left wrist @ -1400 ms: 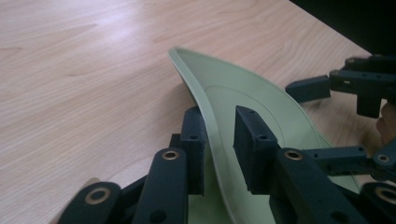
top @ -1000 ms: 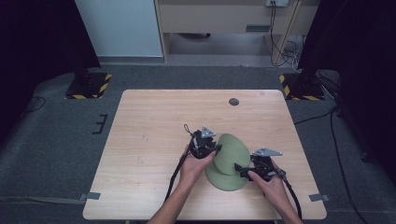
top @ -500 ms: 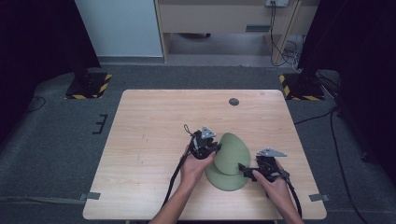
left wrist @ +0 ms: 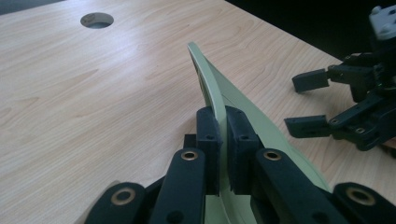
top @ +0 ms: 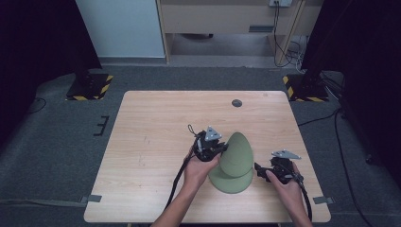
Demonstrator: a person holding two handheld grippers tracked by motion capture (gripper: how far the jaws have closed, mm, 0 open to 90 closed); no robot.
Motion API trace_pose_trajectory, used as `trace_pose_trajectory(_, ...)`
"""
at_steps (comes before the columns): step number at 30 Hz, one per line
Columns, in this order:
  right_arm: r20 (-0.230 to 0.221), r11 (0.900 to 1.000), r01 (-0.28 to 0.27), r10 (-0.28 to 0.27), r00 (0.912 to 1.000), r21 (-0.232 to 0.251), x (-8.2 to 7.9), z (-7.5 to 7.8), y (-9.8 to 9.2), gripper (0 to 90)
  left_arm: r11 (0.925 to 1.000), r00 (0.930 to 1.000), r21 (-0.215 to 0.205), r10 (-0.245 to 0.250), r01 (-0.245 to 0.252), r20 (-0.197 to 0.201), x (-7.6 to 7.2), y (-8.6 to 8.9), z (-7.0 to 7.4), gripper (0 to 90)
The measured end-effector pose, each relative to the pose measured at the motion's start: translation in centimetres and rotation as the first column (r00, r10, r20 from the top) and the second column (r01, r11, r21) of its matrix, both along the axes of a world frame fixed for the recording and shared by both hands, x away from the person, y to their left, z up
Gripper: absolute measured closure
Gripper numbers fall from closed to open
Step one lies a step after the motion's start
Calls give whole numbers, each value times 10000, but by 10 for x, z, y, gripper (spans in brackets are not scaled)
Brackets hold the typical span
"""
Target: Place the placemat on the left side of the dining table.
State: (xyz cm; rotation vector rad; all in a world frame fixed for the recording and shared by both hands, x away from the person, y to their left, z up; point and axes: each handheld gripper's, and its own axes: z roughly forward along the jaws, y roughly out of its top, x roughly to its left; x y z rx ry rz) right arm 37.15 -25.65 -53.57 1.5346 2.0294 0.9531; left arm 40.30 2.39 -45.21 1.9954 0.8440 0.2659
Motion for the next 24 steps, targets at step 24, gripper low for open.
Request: trace_pose_trajectory(24,7,9985,-106,107,9999,-538,-1,-2,1,86,9961,9982,-744,-445,473,393,-6,-3,42,854)
